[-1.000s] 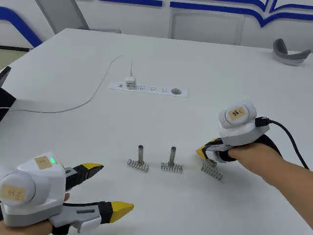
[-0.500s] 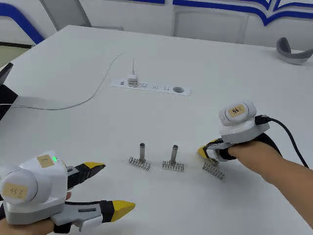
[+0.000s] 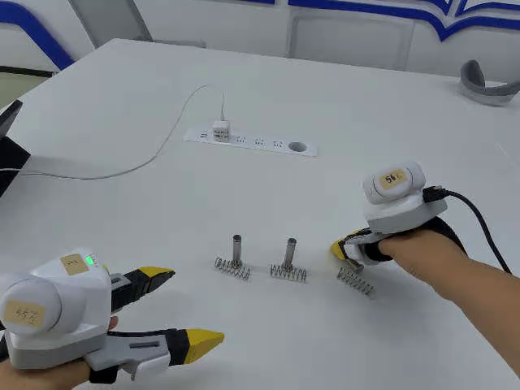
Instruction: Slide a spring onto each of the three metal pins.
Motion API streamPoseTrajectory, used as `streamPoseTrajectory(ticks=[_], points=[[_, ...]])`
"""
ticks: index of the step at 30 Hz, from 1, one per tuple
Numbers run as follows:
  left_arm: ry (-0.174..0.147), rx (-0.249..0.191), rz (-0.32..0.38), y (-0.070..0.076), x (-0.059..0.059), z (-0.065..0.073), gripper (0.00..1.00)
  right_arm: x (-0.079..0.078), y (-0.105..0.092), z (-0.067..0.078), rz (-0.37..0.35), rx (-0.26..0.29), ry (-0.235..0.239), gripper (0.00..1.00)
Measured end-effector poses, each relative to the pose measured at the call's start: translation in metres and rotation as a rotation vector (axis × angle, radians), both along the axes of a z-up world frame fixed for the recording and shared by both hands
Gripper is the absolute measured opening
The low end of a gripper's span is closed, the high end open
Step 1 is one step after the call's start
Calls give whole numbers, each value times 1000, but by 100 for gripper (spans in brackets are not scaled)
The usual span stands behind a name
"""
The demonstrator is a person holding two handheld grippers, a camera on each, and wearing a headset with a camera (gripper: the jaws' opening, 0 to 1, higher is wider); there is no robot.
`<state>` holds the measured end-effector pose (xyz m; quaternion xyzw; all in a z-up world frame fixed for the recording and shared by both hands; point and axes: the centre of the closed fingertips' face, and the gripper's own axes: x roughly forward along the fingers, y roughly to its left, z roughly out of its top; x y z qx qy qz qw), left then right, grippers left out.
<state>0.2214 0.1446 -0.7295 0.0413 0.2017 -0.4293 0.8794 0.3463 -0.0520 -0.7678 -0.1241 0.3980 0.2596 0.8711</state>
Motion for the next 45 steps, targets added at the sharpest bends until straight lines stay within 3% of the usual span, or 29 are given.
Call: streamPoseTrajectory(ticks=[19, 34, 45], points=[[0, -2, -3, -2, 1, 0, 71, -4, 1, 0, -33, -23, 33, 9], [-13, -9, -4, -4, 2, 6, 70, -4, -2, 23, -42, 22, -32, 9], [-20, -9, -11, -8, 0, 10, 70, -16, -5, 39, -45, 48, -74, 9]])
